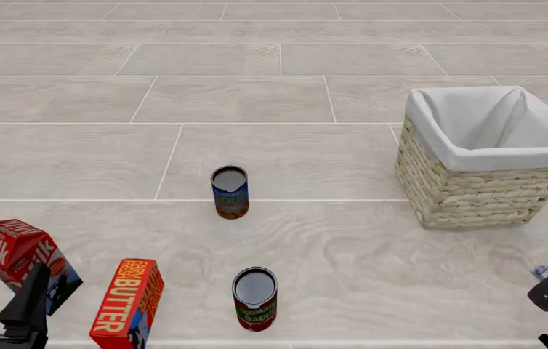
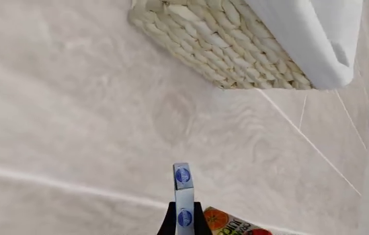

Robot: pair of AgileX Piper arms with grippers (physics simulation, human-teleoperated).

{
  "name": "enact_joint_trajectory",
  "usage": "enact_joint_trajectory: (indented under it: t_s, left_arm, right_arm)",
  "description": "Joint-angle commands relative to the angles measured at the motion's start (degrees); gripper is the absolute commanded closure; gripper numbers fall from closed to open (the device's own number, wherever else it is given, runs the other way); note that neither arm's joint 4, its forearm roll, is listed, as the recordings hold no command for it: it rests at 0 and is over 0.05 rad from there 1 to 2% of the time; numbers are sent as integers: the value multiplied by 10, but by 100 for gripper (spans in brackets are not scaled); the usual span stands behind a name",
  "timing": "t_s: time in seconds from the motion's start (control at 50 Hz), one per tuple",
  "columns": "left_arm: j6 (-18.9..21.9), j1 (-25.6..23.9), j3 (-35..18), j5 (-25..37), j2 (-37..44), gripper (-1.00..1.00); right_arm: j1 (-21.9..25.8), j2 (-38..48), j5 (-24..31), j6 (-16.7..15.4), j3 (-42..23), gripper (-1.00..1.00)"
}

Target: Pick the cream cheese and place it in the basket.

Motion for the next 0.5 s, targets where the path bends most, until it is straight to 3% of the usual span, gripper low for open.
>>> enact_joint_trajectory:
  t_s: [0.02, 0.12, 0.24, 0.28, 0.3, 0.36, 0.42, 0.44, 0.5]
  left_arm:
    - [0, 0, 0, 0, 0, -100]
    - [0, 0, 0, 0, 0, -100]
    - [0, 0, 0, 0, 0, -100]
    - [0, 0, 0, 0, 0, -100]
    - [0, 0, 0, 0, 0, -100]
    - [0, 0, 0, 0, 0, -100]
    - [0, 0, 0, 0, 0, -100]
    - [0, 0, 0, 0, 0, -100]
    - [0, 0, 0, 0, 0, -100]
  right_arm:
    - [31, -119, 70, 55, -7, 100]
    - [49, -157, 108, 104, -10, 100]
    - [54, -184, 118, 136, -12, 100]
    - [76, -203, 146, 209, -49, 100]
    - [85, -214, 158, 220, -54, 100]
    - [105, -244, 179, 299, -93, 100]
    - [104, -251, 175, 313, -94, 100]
    - [103, -258, 165, 357, -100, 100]
    - [113, -276, 167, 370, -91, 100]
